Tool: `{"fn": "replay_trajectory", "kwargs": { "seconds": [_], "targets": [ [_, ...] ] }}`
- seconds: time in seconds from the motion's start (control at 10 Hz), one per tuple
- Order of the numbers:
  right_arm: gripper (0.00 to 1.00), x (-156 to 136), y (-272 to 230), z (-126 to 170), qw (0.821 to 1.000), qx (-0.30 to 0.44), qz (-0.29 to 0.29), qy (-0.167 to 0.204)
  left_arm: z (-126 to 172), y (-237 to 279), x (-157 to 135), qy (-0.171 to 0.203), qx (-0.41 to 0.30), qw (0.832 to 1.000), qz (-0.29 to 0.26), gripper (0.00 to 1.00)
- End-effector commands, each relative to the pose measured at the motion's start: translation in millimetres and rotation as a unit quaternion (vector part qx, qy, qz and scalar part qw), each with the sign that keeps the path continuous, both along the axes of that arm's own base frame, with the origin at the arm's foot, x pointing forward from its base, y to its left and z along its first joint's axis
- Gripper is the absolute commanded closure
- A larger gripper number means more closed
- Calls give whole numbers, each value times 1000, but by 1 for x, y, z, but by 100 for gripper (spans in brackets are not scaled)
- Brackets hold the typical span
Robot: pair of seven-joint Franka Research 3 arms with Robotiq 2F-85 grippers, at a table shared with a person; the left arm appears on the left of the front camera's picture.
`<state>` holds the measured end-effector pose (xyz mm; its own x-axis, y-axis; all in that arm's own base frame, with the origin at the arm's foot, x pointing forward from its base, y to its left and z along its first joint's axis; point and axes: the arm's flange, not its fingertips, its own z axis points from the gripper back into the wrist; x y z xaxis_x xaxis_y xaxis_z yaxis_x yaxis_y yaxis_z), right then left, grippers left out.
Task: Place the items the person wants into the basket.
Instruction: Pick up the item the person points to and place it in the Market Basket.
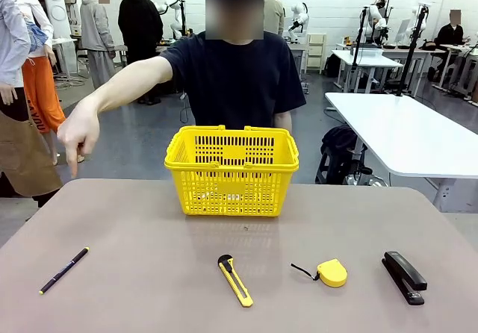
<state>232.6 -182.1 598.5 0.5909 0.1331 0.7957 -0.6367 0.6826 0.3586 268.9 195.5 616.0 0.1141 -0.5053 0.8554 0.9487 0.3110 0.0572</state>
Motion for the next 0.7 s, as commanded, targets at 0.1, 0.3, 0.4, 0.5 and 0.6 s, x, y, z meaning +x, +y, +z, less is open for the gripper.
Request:
{"fn": "replay_trajectory", "kwargs": {
  "seconds": [0.1, 0.3, 0.4, 0.5, 0.6],
  "targets": [
    [0, 2, 0, 0, 1000, 8, 8, -9, 1, 1, 1, -15, -6, 1000, -9, 0],
    [0, 2, 0, 0, 1000, 8, 8, -9, 1, 1, 1, -15, -6, 1000, -9, 0],
    [0, 2, 0, 0, 1000, 8, 8, -9, 1, 1, 1, -15, -6, 1000, -9, 0],
    [0, 2, 0, 0, 1000, 8, 8, -9, 1, 1, 1, -15, -6, 1000, -9, 0],
    [0, 2, 0, 0, 1000, 8, 8, -9, 1, 1, 1, -15, -6, 1000, -9, 0]
  ]
}}
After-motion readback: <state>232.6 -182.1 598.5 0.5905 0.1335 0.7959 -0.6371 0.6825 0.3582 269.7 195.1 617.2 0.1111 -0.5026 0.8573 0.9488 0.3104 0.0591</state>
